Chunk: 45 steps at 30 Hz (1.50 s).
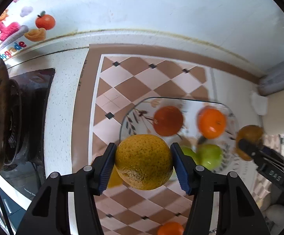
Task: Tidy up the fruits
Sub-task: 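Place the pear on the plate while the left tool places the yellow citrus, then lift both tools away from the plate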
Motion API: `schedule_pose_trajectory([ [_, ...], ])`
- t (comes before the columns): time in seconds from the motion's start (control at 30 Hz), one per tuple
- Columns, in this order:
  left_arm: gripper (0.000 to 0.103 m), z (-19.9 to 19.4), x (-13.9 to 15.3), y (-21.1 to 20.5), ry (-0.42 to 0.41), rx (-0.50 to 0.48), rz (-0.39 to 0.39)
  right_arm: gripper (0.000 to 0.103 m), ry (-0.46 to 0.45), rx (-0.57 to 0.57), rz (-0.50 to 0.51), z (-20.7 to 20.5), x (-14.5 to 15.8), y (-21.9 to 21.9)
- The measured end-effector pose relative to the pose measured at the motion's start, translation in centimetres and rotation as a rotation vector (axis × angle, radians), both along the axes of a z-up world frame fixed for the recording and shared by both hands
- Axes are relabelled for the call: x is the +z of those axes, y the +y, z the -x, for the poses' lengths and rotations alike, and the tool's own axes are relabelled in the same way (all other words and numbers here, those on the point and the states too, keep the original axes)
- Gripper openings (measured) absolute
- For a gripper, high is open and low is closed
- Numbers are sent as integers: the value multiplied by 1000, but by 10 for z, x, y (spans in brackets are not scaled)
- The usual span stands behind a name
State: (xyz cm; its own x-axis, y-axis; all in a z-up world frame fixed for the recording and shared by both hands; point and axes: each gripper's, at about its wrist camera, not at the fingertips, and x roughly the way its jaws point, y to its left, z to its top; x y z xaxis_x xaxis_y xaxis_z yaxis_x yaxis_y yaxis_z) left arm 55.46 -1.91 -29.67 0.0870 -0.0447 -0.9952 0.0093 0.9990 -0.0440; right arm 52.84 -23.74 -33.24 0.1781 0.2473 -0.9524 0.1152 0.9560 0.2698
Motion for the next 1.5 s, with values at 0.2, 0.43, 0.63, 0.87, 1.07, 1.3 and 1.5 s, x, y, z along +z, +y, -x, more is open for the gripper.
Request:
schedule_pose_trajectory([
  [0.2,54,-17,-39,-1,92,6,-31,68,49,35,44,-15,-29,1],
  [0.43,55,-17,-62,-2,143,6,-27,68,92,28,40,-17,-40,-2],
  [0.63,55,-14,-74,-3,182,22,-10,70,132,12,31,-16,-49,-7],
  [0.87,85,-17,-70,4,143,25,-16,77,103,5,41,-15,-32,-15],
  [1.07,91,-6,-52,6,102,20,-28,85,82,14,68,-5,-14,-14],
  [1.3,91,35,-19,12,15,12,-73,93,51,27,104,21,7,-3],
  [1.5,91,63,13,5,-62,-6,-95,93,31,28,117,50,21,1],
])
